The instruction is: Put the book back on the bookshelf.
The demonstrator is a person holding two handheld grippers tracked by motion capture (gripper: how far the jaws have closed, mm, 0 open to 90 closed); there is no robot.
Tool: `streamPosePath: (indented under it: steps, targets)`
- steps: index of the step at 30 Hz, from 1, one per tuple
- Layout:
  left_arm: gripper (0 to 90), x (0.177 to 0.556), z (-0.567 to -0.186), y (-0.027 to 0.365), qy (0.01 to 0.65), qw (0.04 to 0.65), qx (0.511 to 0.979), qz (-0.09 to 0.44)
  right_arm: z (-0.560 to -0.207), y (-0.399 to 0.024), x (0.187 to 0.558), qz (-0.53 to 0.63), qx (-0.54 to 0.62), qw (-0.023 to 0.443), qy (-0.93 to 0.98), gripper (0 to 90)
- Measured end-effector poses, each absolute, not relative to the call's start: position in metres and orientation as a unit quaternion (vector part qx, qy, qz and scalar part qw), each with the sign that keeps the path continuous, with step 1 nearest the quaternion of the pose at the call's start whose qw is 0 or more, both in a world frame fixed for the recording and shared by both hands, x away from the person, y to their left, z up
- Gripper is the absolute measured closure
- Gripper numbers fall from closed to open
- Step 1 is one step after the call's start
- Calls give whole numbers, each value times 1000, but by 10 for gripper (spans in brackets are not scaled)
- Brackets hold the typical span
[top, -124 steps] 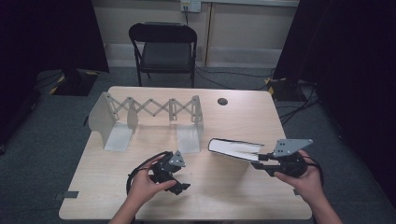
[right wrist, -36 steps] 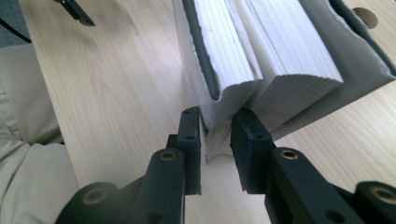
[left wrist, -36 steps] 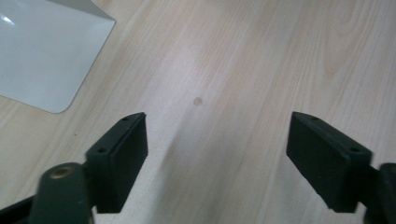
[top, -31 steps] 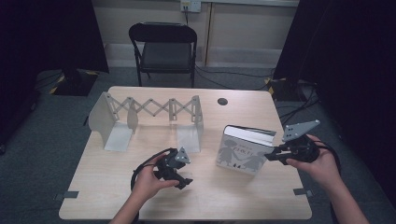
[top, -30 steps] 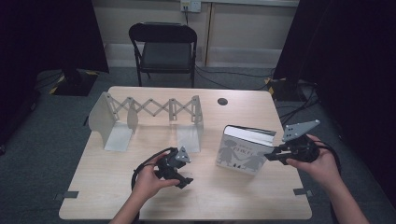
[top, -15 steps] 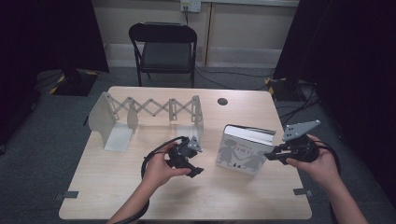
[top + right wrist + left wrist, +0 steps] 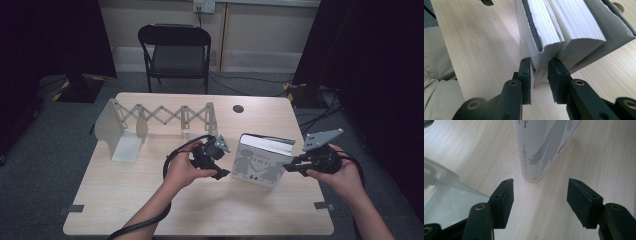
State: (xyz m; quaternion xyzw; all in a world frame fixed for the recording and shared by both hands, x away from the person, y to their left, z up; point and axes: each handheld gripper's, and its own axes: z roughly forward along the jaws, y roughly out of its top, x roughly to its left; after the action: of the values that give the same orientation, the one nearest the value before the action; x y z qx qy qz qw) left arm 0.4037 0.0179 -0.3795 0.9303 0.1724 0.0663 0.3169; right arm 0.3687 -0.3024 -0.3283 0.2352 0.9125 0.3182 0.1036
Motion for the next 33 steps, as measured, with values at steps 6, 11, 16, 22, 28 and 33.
streamPosePath:
  steps: [6, 11, 16, 22, 28, 33]
  targets:
    - [389, 410, -369, 9, 168, 323, 929, 66, -328, -302, 368, 318, 236, 102, 913, 734]
    - [389, 415, -360, -1, 155, 320, 932, 65, -328, -303, 369, 319, 235, 101, 913, 733]
    - [387, 418, -352, -13, 145, 325, 932, 66, -328, -302, 369, 318, 233, 101, 913, 733]
    - [378, 423, -348, -21, 138, 327, 932, 71, -328, -303, 370, 318, 229, 100, 914, 732]
    - [362, 428, -344, -28, 122, 335, 932, 71, -328, -303, 370, 319, 229, 100, 914, 730]
    - [345, 424, -341, -39, 98, 318, 938, 92, -329, -304, 370, 320, 227, 100, 914, 720]
